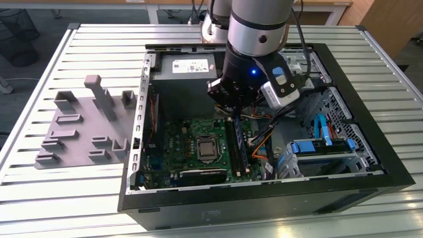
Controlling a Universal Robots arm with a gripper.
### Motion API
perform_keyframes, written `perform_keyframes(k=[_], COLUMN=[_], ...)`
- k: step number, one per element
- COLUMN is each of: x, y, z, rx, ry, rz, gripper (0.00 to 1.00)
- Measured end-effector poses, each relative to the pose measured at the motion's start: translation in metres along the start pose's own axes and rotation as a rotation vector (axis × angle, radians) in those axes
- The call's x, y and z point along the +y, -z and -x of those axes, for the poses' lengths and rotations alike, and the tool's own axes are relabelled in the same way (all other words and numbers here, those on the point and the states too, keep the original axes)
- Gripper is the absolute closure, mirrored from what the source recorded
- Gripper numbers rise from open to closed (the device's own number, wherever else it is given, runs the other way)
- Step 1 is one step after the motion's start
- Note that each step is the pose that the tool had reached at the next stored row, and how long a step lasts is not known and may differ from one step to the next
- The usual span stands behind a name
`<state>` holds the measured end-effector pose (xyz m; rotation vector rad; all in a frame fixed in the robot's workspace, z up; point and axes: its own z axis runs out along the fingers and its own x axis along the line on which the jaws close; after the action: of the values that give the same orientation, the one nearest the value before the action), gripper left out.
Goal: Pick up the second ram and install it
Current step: 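Insert the second ram into the second slot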
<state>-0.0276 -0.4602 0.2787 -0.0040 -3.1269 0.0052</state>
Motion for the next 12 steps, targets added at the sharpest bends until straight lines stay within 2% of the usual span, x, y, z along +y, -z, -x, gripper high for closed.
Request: perform_keyframes(k=[12], x=[-0.0008], y=[-0.0070], z=[0.0010], rx=[0.0014], ry=[0.003], rz=[-0.0004], gripper=[0.86])
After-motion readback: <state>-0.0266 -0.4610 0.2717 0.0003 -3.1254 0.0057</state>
